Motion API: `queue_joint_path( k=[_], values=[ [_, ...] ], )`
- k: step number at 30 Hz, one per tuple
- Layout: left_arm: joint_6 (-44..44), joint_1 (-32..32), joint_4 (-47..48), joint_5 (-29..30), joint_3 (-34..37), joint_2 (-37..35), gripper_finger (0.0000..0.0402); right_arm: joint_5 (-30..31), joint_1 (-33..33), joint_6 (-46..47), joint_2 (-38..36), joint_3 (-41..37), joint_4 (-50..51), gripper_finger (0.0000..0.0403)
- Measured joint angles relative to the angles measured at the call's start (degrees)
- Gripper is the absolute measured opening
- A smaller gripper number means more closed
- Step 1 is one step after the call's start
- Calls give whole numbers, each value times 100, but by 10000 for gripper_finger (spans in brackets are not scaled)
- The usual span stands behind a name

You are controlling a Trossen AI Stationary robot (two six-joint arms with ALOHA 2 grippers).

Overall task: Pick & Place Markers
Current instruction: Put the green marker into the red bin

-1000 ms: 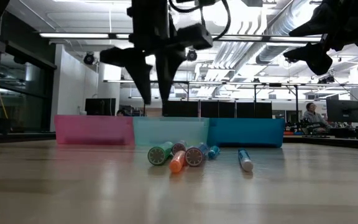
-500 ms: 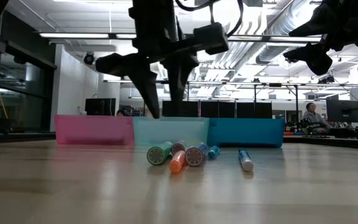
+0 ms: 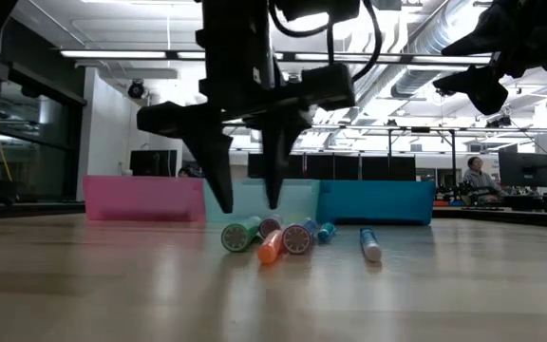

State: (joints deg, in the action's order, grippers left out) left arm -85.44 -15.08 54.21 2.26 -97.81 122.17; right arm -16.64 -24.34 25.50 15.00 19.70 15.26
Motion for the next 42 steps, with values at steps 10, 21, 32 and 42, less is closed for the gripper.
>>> queue_joint_path(
  k=[10, 21, 32, 42],
  values=[
    [-188, 5, 163, 121, -5, 2, 242, 0, 0, 0, 0, 0, -4, 250],
    [-207, 5, 286, 157, -5, 2, 243, 0, 0, 0, 0, 0, -6, 250],
    [-207, 8, 198, 81, -13, 148, 243, 0, 0, 0, 0, 0, -6, 250],
    [-143, 5, 123, -189, -3, 354, 243, 0, 0, 0, -2, 0, -6, 250]
  ],
)
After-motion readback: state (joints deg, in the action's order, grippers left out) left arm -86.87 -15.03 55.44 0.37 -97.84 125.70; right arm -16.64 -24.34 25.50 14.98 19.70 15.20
